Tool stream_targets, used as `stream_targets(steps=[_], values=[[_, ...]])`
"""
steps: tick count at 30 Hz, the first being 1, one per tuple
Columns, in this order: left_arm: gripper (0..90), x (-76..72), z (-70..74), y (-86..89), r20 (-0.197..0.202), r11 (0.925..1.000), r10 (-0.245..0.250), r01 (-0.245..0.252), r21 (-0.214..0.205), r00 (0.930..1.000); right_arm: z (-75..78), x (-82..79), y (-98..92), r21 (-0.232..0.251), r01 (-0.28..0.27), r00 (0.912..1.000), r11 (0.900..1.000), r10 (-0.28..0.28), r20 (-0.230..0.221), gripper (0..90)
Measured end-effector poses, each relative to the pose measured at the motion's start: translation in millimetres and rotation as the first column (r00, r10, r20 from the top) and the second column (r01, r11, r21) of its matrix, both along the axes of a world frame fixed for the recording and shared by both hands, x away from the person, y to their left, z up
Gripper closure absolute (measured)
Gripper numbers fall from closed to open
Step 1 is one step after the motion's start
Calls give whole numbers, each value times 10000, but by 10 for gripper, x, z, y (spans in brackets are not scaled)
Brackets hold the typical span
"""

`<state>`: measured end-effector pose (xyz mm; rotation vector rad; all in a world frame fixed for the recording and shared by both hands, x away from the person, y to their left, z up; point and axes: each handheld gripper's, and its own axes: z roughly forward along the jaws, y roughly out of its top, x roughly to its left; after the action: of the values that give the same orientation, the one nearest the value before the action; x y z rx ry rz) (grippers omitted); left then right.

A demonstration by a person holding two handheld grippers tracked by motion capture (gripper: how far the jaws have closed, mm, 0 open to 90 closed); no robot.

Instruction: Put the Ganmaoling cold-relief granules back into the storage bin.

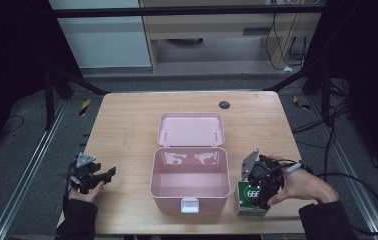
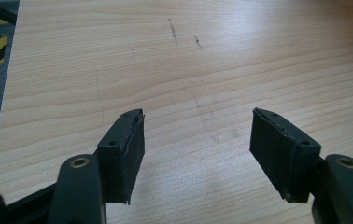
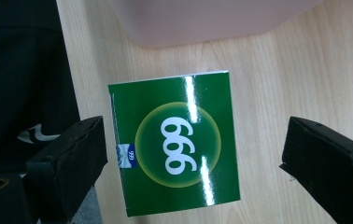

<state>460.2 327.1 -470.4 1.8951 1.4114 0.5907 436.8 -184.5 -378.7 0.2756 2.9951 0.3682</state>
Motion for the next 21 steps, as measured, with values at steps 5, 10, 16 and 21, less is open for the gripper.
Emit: stream_targets(steps=[5, 10, 16, 21], values=[[347, 0, -1, 1, -3, 10000, 3, -3, 7, 10000, -90, -15, 1, -191, -2, 9999, 9998, 0, -101, 59], [347, 1, -2, 0, -21, 10000, -23, 23, 44, 10000, -143, -24, -1, -167, 40, 10000, 9999, -41, -52, 53], [346, 2, -5, -2, -29, 10000, -54, 54, 61, 10000, -228, -37, 20, -164, -16, 9999, 9999, 14, -157, 50], [346, 3, -8, -2, -34, 10000, -57, 57, 68, 10000, -297, -32, 35, -244, -42, 9996, 9997, 35, -289, 53]])
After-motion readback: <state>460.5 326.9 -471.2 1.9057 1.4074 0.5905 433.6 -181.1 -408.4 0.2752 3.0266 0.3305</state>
